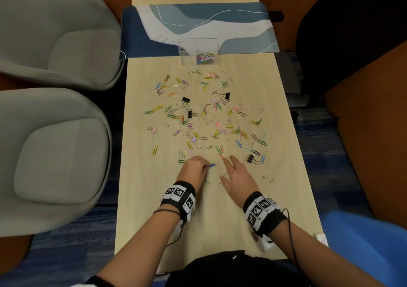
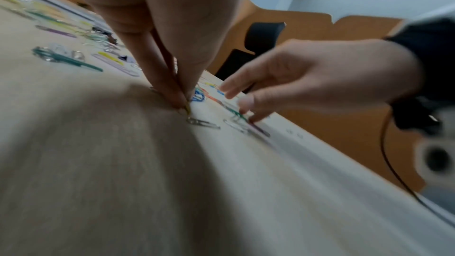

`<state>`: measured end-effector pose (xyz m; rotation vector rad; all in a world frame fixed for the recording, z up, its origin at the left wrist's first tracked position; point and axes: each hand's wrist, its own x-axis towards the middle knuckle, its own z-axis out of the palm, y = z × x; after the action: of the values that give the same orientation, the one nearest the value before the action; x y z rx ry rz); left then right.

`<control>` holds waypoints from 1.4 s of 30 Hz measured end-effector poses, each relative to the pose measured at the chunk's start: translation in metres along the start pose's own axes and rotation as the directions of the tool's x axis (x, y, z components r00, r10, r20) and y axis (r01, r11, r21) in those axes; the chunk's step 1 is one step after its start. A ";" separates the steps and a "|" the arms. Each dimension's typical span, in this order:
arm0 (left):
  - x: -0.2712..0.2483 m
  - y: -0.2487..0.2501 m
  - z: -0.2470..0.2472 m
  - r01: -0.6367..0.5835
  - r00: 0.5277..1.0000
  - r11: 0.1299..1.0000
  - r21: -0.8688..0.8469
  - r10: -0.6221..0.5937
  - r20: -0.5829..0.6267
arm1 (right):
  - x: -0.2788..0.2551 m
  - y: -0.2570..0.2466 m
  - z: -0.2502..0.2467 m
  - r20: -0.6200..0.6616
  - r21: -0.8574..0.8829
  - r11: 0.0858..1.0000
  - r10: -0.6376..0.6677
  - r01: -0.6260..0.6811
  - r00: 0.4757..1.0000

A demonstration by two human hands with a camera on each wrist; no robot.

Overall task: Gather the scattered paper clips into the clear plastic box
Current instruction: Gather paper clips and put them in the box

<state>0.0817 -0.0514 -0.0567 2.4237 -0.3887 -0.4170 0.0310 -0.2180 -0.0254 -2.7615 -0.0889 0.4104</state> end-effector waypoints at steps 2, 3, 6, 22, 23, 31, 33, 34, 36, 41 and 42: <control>-0.001 -0.005 -0.004 0.024 0.999 0.997 -0.071 -0.026 -0.020 | -0.008 -0.008 0.008 0.071 -0.100 0.995 -0.021 0.028 0.997; -0.002 -0.009 -0.007 0.035 0.999 0.995 -0.099 -0.038 -0.026 | -0.010 -0.011 0.012 0.101 -0.179 0.983 -0.026 0.044 0.995; -0.007 -0.020 -0.014 0.052 0.996 0.988 -0.143 -0.062 -0.061 | -0.013 -0.015 0.022 0.198 -0.346 0.934 -0.020 0.089 0.980; -0.032 -0.028 -0.021 0.087 0.974 0.945 -0.314 -0.147 -0.171 | 0.035 -0.025 -0.023 0.416 -0.427 0.828 -0.176 0.363 0.892; -0.031 -0.027 -0.023 0.097 0.970 0.937 -0.336 -0.164 -0.177 | 0.040 -0.029 -0.026 0.428 -0.444 0.818 -0.165 0.366 0.889; 0.007 -0.022 -0.064 0.127 0.935 0.887 -0.443 -0.256 -0.244 | 0.093 -0.010 -0.046 0.303 -0.178 0.983 0.101 -0.048 0.948; 0.025 -0.023 -0.080 0.121 0.925 0.889 -0.442 -0.262 -0.275 | 0.101 0.011 -0.054 0.277 0.135 0.959 0.206 -0.250 0.938; 0.034 -0.023 -0.089 0.116 0.920 0.883 -0.455 -0.268 -0.285 | 0.102 0.020 -0.059 0.263 0.307 0.893 0.254 -0.330 0.931; 0.054 -0.021 -0.106 0.098 0.910 0.863 -0.496 -0.279 -0.305 | 0.107 0.033 -0.071 0.266 0.620 0.662 0.328 -0.422 0.906; 0.115 -0.007 -0.147 -0.001 0.892 0.848 -0.529 -0.239 -0.383 | 0.142 0.034 -0.123 0.294 0.940 0.077 0.312 -0.332 0.904; 0.130 -0.003 -0.156 -0.026 0.885 0.847 -0.531 -0.228 -0.406 | 0.153 0.032 -0.136 0.269 0.955 0.040 0.302 -0.294 0.915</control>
<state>0.2607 -0.0132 0.0321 1.9160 0.0701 0.0240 0.2172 -0.2755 0.0449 -1.3048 0.6026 0.3470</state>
